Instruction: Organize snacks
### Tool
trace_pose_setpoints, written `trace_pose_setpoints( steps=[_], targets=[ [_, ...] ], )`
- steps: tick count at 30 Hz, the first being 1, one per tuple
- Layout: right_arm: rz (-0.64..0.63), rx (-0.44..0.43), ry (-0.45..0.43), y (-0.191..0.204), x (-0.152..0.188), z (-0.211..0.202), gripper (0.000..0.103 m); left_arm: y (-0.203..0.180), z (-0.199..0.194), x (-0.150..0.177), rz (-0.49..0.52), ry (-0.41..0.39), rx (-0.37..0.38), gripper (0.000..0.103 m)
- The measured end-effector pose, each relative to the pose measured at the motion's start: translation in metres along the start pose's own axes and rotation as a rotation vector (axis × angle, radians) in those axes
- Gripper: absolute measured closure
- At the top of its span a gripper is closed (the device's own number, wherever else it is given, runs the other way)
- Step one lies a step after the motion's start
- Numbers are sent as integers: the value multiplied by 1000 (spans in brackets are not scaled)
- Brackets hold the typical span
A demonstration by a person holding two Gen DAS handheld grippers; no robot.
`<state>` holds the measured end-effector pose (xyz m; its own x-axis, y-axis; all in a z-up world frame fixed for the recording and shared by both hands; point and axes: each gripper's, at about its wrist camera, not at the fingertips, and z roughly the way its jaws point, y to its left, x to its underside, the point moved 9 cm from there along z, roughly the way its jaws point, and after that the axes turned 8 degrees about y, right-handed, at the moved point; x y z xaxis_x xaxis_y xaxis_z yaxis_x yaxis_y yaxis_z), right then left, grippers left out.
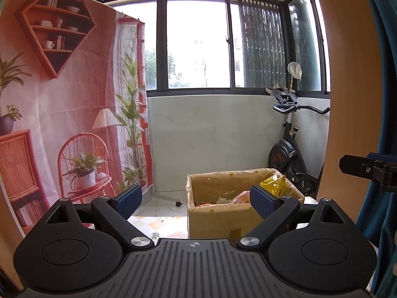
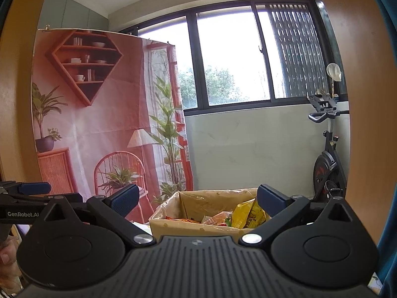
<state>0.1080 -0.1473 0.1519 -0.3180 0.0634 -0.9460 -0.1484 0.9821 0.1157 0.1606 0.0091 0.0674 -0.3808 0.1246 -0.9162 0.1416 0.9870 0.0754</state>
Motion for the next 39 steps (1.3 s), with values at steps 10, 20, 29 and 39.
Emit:
trace_pose_setpoints(
  steps=[10,20,29,39],
  targets=[
    [2,10,9,1,-1,2,0,3,1,1,-7,11,6,8],
    [3,15,14,0,0,2,0,3,2,2,-14,20,13,8],
    [4,22,22,0,3,6,0,5,7,6,-25,38,13,8],
    [5,31,33,-3,6,8,0,5,12,8,-40,54,22,8]
  ],
)
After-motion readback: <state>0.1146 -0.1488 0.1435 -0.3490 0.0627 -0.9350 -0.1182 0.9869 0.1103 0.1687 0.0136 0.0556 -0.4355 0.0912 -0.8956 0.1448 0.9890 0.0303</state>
